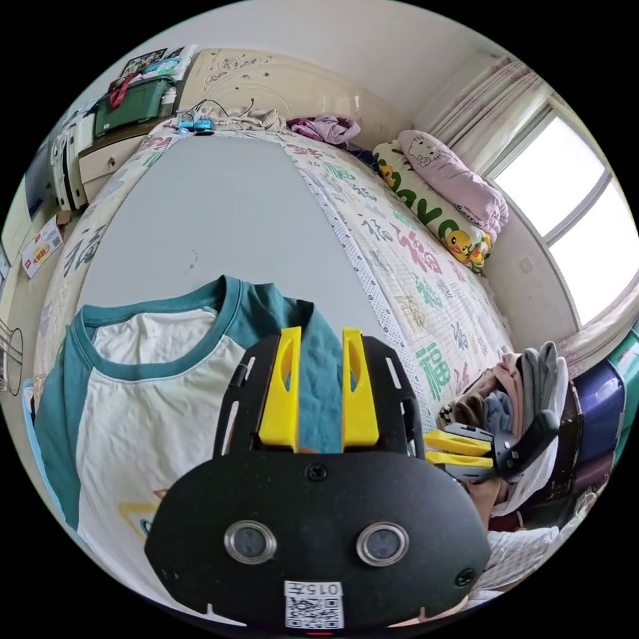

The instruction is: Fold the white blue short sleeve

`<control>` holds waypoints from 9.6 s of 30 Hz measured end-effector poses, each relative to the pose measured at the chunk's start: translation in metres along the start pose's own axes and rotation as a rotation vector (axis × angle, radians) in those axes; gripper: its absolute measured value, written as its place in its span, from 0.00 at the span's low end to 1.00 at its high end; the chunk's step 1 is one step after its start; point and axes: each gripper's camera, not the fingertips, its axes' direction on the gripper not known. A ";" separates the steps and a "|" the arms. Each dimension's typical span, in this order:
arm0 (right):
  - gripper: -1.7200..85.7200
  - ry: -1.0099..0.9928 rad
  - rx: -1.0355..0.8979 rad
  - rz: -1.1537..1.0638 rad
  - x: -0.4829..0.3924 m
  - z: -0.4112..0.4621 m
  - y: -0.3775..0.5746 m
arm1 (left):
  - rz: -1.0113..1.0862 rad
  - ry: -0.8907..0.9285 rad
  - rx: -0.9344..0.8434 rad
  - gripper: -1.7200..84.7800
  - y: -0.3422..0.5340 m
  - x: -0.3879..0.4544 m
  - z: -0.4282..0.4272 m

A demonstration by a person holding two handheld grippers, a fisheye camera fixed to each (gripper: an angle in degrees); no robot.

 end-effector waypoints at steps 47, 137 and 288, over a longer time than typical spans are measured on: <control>0.03 0.152 -0.008 0.011 0.033 0.105 -0.086 | 0.879 -0.027 -0.089 0.03 0.267 0.180 -0.043; 0.02 -0.094 -0.207 -0.579 0.517 0.397 0.345 | -0.569 0.065 0.379 0.16 0.381 -0.441 -0.411; 0.01 0.349 -0.329 -0.213 0.611 0.814 0.044 | 0.297 -0.089 0.063 0.06 0.350 -0.234 -0.349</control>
